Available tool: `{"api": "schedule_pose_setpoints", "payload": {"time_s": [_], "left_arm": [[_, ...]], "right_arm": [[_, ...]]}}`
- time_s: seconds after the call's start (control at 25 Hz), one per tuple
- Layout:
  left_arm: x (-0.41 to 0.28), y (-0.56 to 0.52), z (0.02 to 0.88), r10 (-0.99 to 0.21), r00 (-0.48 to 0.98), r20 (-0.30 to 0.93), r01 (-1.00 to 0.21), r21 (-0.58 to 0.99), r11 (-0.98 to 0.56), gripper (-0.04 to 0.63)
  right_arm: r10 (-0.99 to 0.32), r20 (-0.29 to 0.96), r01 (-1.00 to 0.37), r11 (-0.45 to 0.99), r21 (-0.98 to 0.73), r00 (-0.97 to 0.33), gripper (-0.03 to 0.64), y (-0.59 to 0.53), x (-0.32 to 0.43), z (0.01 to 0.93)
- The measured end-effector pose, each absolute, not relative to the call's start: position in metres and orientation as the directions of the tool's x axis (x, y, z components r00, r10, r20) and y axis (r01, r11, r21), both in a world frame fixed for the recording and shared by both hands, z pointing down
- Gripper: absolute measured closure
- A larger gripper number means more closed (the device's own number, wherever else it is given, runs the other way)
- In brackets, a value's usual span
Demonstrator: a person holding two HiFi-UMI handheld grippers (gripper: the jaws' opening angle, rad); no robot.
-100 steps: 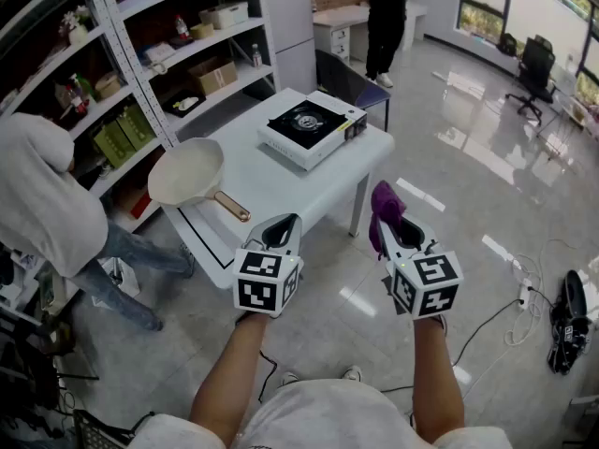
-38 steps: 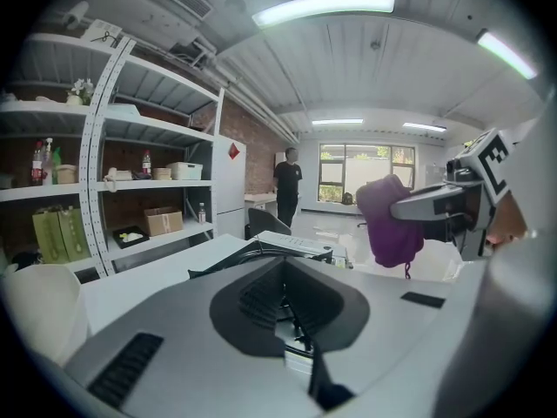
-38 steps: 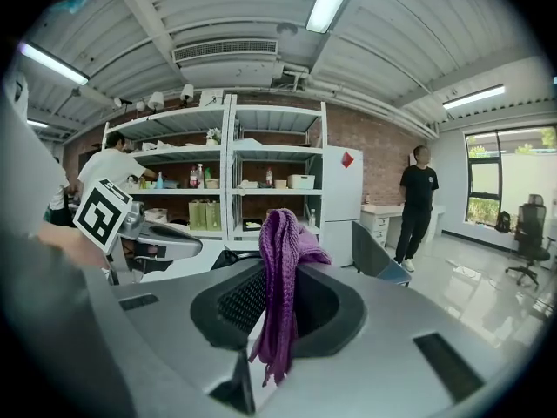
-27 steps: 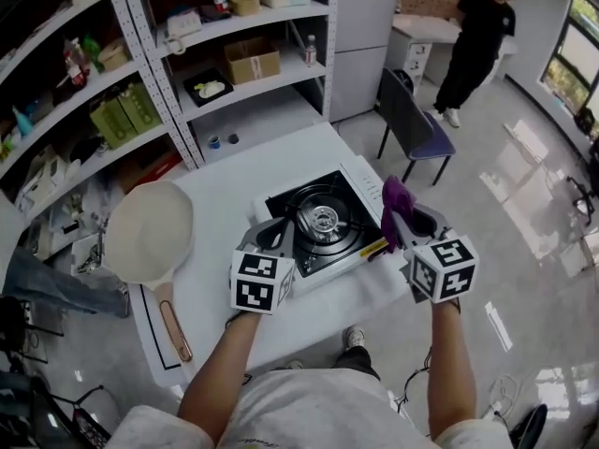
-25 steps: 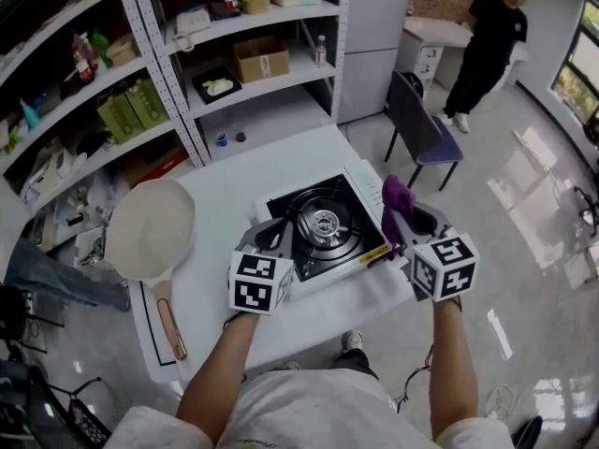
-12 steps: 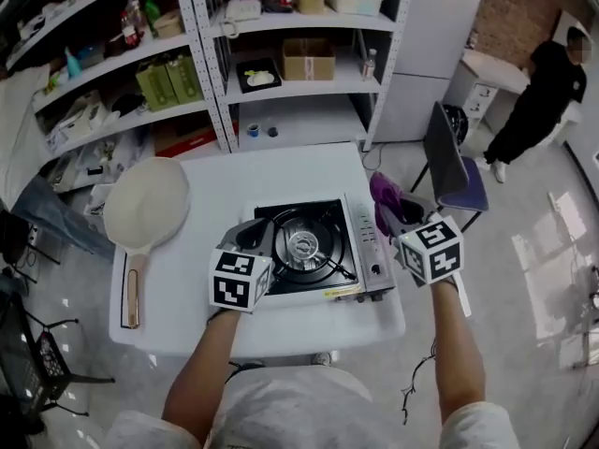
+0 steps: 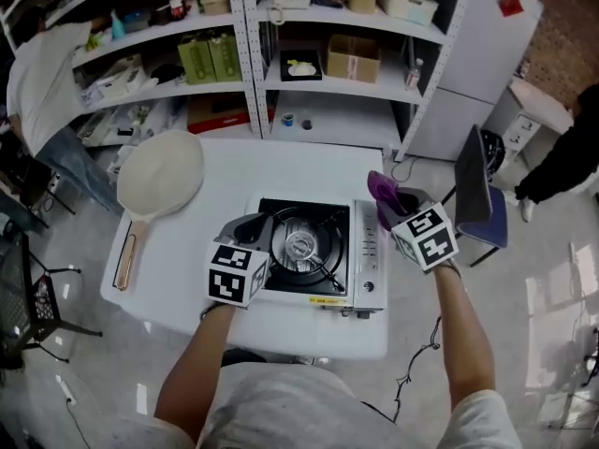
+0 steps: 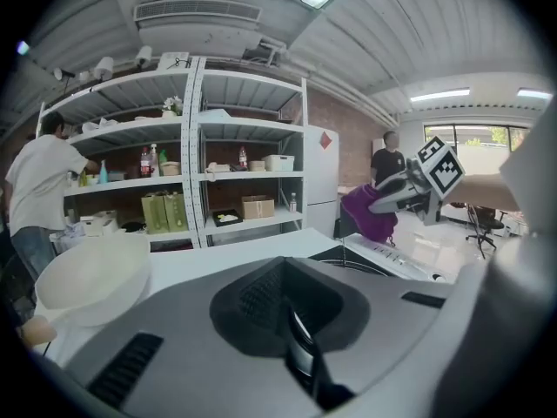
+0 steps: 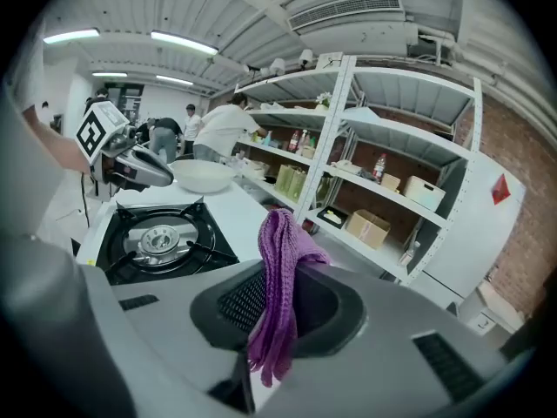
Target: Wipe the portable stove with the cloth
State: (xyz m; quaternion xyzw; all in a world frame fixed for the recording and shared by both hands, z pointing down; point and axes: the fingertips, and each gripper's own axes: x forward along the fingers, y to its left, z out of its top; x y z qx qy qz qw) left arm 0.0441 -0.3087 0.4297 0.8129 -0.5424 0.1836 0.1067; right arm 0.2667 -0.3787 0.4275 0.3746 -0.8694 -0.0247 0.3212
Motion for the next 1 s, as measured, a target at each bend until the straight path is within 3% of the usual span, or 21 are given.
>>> {"api": "schedule_pose_setpoints", "payload": {"time_s": [0.4, 1.0], "left_arm": [[0.018, -0.294, 0.434, -0.859, 0.261, 0.440, -0.946, -0.059, -0.318, 0.594], [0.006, -0.277, 0.443, -0.841, 0.318, 0.438, -0.927, -0.041, -0.373, 0.594]], "right_arm": [[-0.565, 0.611, -0.528, 0.806, 0.267, -0.555, 0.557, -0.396, 0.231, 0.463], [-0.577, 0.628, -0.639, 0.753, 0.159, -0.523, 0.555, -0.371, 0.224, 0.483]]}}
